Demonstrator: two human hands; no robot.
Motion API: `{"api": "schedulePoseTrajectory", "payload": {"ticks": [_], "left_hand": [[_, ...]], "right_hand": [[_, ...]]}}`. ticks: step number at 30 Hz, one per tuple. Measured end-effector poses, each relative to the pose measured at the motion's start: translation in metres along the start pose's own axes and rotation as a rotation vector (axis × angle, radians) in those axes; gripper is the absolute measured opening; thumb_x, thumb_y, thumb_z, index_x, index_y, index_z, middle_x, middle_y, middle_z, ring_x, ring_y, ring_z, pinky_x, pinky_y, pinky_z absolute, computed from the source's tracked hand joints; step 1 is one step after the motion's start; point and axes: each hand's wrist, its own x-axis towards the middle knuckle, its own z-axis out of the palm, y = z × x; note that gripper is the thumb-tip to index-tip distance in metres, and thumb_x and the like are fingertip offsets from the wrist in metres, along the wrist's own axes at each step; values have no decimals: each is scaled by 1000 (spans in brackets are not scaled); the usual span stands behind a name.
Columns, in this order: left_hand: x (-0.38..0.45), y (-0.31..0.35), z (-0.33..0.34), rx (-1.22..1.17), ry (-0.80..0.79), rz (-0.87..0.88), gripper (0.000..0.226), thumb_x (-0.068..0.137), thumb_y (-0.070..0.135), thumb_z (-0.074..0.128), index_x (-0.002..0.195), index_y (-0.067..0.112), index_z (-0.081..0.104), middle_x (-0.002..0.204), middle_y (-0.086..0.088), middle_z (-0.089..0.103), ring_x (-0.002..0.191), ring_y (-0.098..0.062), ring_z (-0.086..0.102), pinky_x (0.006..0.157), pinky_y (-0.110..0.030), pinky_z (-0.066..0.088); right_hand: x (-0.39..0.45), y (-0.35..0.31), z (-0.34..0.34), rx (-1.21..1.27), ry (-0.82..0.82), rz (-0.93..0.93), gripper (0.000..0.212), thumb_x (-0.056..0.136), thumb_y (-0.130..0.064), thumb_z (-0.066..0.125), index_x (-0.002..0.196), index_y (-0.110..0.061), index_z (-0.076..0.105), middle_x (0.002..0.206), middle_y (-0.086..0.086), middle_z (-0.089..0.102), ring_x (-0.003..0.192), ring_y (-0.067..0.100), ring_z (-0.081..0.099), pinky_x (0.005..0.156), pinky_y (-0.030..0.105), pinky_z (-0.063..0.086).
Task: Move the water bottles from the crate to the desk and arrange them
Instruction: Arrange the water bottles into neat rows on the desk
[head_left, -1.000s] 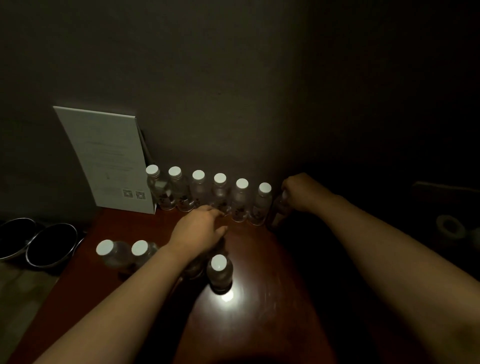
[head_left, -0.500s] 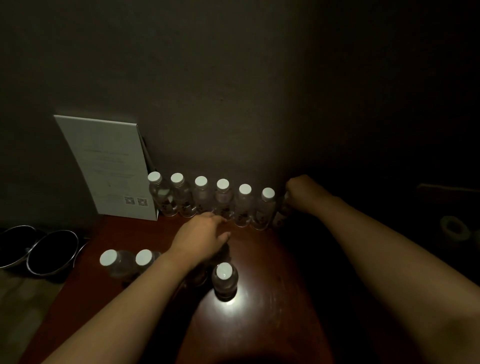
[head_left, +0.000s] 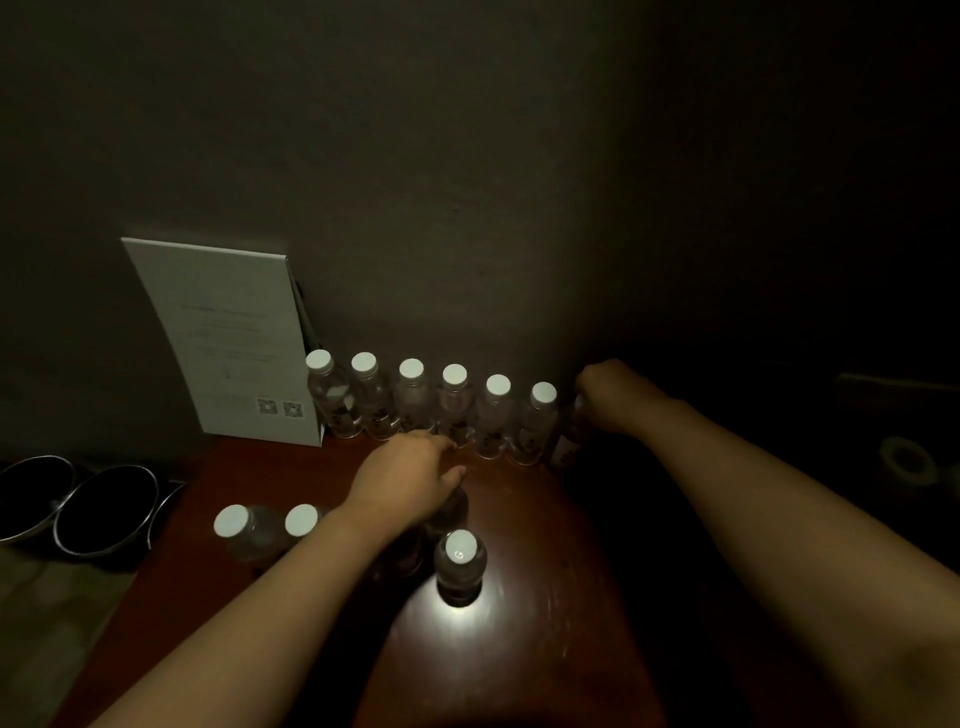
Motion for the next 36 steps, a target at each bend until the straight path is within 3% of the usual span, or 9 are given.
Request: {"api": "schedulePoseTrajectory", "payload": {"ticks": [8,36], "left_hand": [[-1,4,-1,5,-18,7,40,90,47,59,122,24,65,121,-3,66,113,-23,60,91,-36,51],[-16,-17,-17,3,-17,7,40,90,45,59,125,25,64,124,-1,66,114,-21,60,91,-35,51]], "right_hand": [[-1,1,2,-36,-30,-7,20,87,-16,63,104,-7,69,108,14,65,98,29,64,82,34,54],[-10,-3,9,19,24,6,17,83,-17,69,98,-9,67,108,14,65,101,31,63,87,34,52]]}}
